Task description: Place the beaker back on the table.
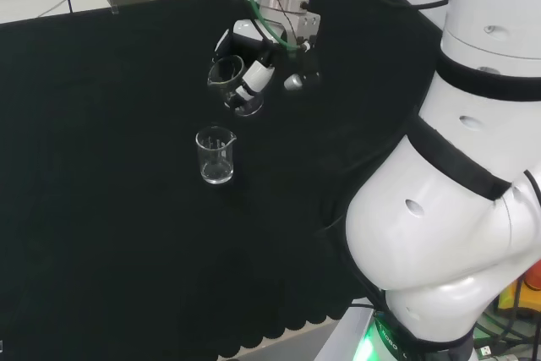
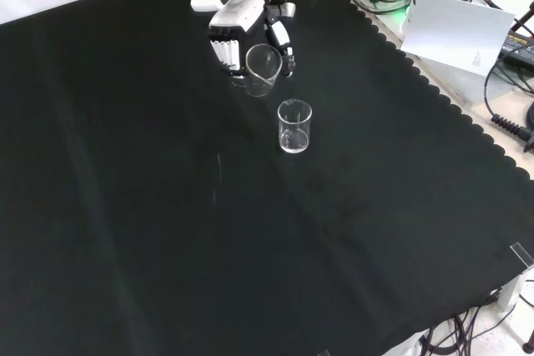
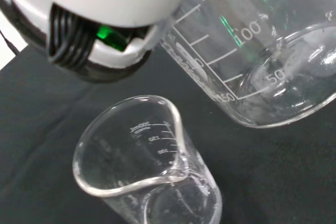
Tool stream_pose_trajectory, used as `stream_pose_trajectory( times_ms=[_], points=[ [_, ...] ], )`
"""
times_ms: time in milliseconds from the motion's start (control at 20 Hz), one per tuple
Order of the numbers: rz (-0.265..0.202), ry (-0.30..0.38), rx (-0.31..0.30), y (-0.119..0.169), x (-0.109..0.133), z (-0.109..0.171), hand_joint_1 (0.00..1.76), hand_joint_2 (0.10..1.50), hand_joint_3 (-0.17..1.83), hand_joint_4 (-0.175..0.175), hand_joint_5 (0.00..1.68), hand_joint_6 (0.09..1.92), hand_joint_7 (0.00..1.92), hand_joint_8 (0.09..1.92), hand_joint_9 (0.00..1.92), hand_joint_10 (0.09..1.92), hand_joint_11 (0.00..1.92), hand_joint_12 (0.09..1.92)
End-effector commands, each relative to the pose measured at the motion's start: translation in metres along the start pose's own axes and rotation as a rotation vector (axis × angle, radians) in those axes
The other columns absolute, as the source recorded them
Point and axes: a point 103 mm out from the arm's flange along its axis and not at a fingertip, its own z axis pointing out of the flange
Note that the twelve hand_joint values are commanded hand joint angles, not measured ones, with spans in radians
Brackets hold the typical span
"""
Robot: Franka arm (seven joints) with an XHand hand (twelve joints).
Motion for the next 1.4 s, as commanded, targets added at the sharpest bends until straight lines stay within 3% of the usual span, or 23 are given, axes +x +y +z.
stream_pose_trajectory(
  times_ms=[50,400,1400],
  points=[
    [0.024,0.038,-0.032,0.007,-0.027,0.004,1.30,0.65,0.71,-0.175,1.19,0.81,1.24,0.79,1.62,0.52,1.41,0.63],
    [0.019,0.082,-0.091,0.014,-0.049,0.009,1.30,0.65,0.71,-0.175,1.19,0.81,1.24,0.80,1.61,0.52,1.40,0.63],
    [0.029,0.177,-0.149,0.043,-0.095,0.039,1.30,0.67,0.68,-0.175,1.18,0.81,1.24,0.79,1.58,0.52,1.38,0.64]
  ],
)
